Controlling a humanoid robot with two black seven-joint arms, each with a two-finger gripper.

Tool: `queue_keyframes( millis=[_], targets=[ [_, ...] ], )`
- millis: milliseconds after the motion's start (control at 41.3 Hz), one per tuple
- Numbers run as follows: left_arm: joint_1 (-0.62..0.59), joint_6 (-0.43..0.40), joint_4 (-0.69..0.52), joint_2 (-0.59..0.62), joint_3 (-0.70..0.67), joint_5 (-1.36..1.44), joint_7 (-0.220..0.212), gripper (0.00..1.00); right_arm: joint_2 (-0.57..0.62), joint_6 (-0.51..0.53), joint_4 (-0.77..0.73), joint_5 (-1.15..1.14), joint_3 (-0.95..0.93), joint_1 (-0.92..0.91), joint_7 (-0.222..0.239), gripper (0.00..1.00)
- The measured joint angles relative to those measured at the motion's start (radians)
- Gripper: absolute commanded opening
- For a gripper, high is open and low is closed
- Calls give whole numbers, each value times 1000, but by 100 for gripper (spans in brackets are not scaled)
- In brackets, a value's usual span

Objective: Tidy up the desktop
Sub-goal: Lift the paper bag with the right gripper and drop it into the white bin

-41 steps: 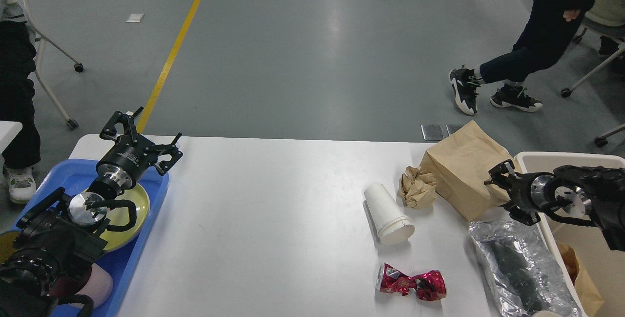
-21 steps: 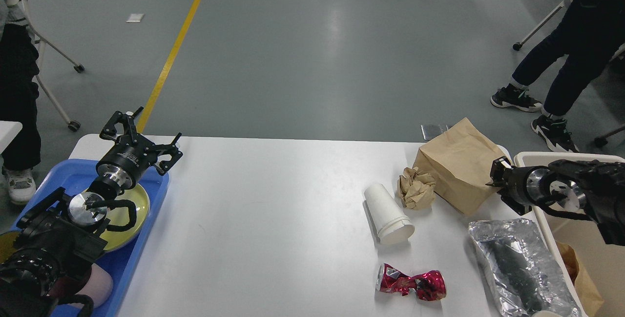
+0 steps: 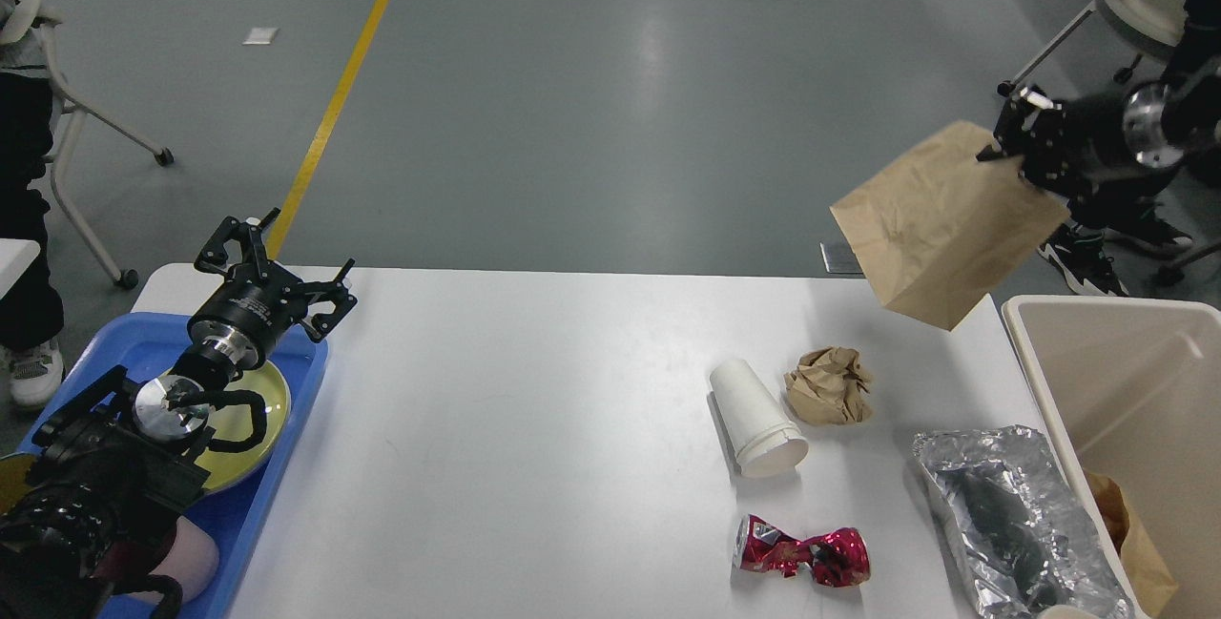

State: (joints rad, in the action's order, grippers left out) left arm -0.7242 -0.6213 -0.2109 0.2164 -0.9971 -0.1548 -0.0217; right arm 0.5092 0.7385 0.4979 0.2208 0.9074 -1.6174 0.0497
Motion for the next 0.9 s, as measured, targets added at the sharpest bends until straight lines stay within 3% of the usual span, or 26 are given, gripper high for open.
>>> queue_keyframes(
  millis=[24,145,339,509,630,727,897],
  targets=[
    [0,0,0,0,0,0,0,100,-8,72,17,-69,-1,-82,-1,0],
    [0,0,1,0,0,0,0,100,-35,193,132,-193,-2,-294,-2,0],
    [0,0,0,0,0,1,0,100,-44,221,521,-363,-1,-598,2,0],
    [0,1,0,0,0,1,0,100,-52,217,834,-446,-1,-743,5,0],
    [0,1,0,0,0,1,0,100,-62,170,845,-456,29,-745,5,0],
    [0,1,-1,0,0,1,0,100,-65,132,773,-465,111,-701,4,0],
    [0,1,-1,0,0,0,-1,100,-28,2,499,-455,278,-451,3,0]
  ],
)
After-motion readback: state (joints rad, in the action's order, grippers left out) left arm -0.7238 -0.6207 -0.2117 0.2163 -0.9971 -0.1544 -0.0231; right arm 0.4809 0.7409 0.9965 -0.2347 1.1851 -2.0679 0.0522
